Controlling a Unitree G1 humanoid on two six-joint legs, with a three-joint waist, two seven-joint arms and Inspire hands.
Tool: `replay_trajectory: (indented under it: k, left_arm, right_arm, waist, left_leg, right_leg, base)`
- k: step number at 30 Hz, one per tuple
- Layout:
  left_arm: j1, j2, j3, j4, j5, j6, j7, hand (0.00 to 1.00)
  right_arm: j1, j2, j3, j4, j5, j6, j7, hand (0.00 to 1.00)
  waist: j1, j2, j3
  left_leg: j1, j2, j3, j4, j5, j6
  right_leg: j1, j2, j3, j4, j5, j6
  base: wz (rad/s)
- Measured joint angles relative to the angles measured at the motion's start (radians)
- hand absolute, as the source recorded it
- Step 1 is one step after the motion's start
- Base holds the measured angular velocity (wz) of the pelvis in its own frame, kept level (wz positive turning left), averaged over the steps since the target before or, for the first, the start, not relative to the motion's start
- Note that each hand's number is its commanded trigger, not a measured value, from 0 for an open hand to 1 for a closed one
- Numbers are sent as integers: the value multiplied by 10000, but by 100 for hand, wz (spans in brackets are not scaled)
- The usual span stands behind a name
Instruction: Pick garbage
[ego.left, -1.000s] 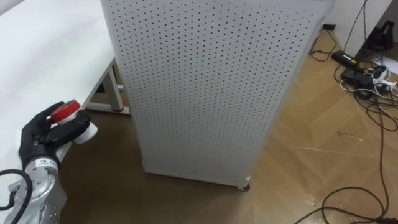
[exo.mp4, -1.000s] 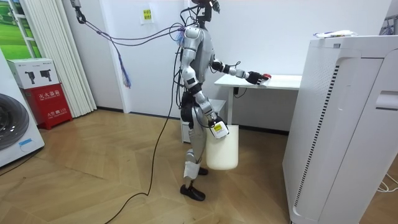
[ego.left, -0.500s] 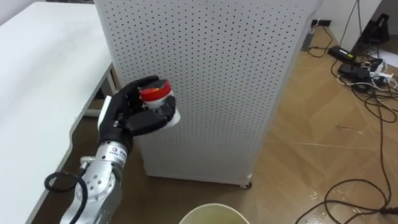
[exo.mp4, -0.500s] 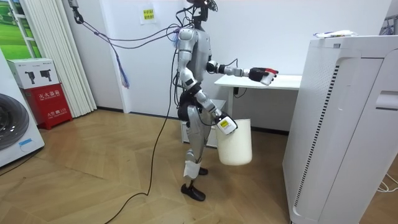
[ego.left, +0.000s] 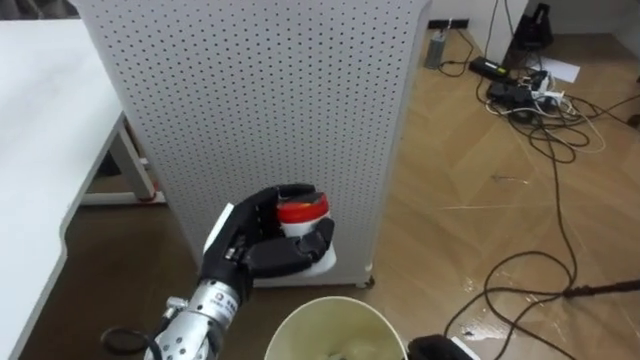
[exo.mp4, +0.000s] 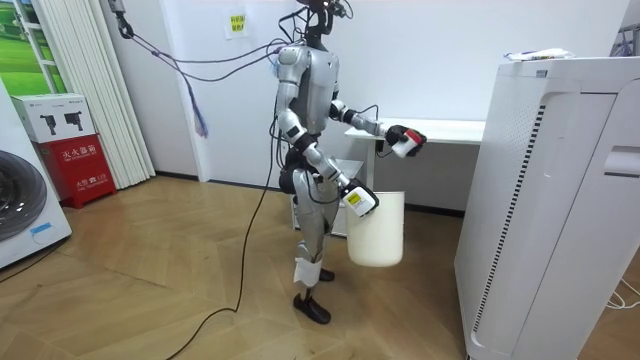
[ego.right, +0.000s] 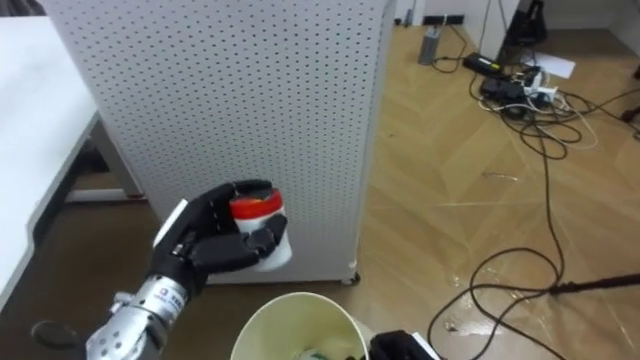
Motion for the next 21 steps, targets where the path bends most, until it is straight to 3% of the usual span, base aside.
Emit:
replay_trajectory:
  k: [2, 4, 5, 8, 13, 20, 21]
  left_arm:
    - [412, 28, -8, -1, 6, -1, -211, 100]
    - [757, 93, 57, -4, 208, 0, -280, 100]
    - [999, 100, 126, -33, 240, 2, -347, 100]
    - [1353, 91, 70, -31, 219, 1, -570, 100]
    - [1697, 118, -144, -29, 214, 2, -786, 100]
    - [1873, 476, -520, 52, 233, 3, -1006, 100]
    - [1897, 495, -520, 53, 232, 3, -1021, 50]
  right_arm:
    - [4, -11, 15, -61, -6, -101, 190, 100]
    - [7, -99, 18, -276, -119, -106, 263, 100]
    - [6, -203, 15, -470, -118, -108, 272, 100]
    - [-22, -427, 11, -449, -13, -190, 344, 100]
    - [-20, -700, 2, -405, -12, -190, 357, 100]
    - [0, -707, 37, -88, -13, -190, 363, 100]
    - [0, -707, 37, -64, -13, -189, 363, 100]
  waist:
    - [34, 28, -17]
    - [311, 30, -15]
    - [499, 65, -21]
    - [444, 158, -35]
    - [264, 124, -15]
    - [227, 84, 11]
    - [227, 84, 11]
  left_leg:
    - [102, 31, -1, 14, -64, -87]
    - [186, 27, -144, 14, -123, -150]
    - [195, 7, -382, 37, -165, -185]
    - [338, -64, -1082, -52, -220, -218]
    - [418, -175, -1091, -166, -223, -227]
    - [407, -169, -1089, -259, -230, -234]
    - [409, -162, -1089, -255, -228, -238]
  right_leg:
    - [-111, 85, -51, -22, 53, -88]
    - [-226, 173, 178, 17, 123, -181]
    - [-344, 190, 163, 38, 183, -252]
    - [-324, 261, 171, 61, 208, -294]
    - [-350, 261, 225, 34, 206, -301]
    - [-368, 326, 240, 21, 240, -326]
    - [-368, 328, 239, 21, 244, -328]
  base:
    - [-52]
    - [-90]
    - [-97]
    - [-34]
    - [-4]
    - [0]
    - [0]
